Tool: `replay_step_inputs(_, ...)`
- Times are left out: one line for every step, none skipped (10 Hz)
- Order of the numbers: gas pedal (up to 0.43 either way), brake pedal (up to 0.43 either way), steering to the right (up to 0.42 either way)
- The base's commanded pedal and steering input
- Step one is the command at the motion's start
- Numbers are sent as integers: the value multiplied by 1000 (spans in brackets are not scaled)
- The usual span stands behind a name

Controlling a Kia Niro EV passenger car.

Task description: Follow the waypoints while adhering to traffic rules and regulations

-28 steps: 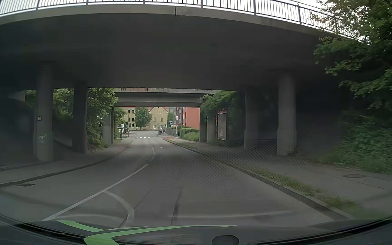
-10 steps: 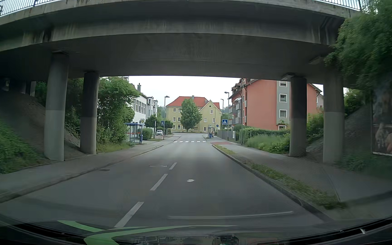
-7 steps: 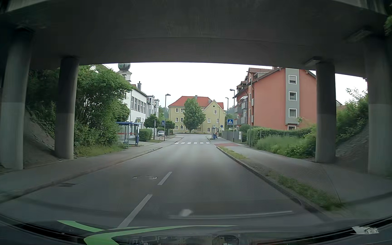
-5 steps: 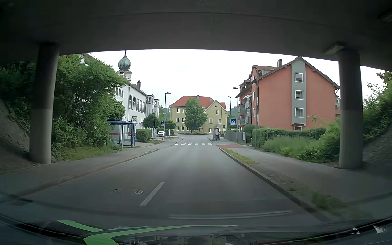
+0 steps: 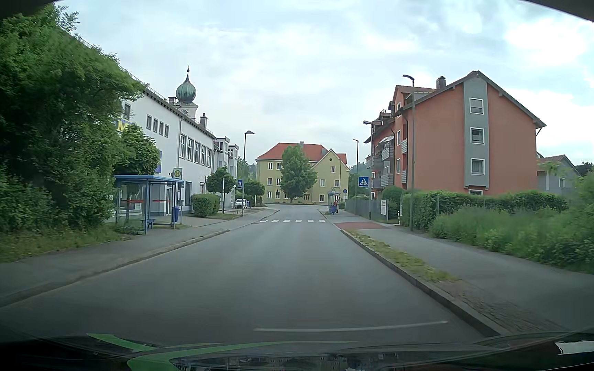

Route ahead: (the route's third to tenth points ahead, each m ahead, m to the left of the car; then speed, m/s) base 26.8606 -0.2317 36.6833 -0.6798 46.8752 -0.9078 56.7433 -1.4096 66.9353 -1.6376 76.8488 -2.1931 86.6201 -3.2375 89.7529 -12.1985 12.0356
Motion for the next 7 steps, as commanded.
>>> replay_step_inputs(0, 0, 1)
replay_step_inputs(0, 0, 1)
replay_step_inputs(0, 0, 2)
replay_step_inputs(0, 0, 1)
replay_step_inputs(0, 0, 2)
replay_step_inputs(0, 0, 1)
replay_step_inputs(0, 0, 2)
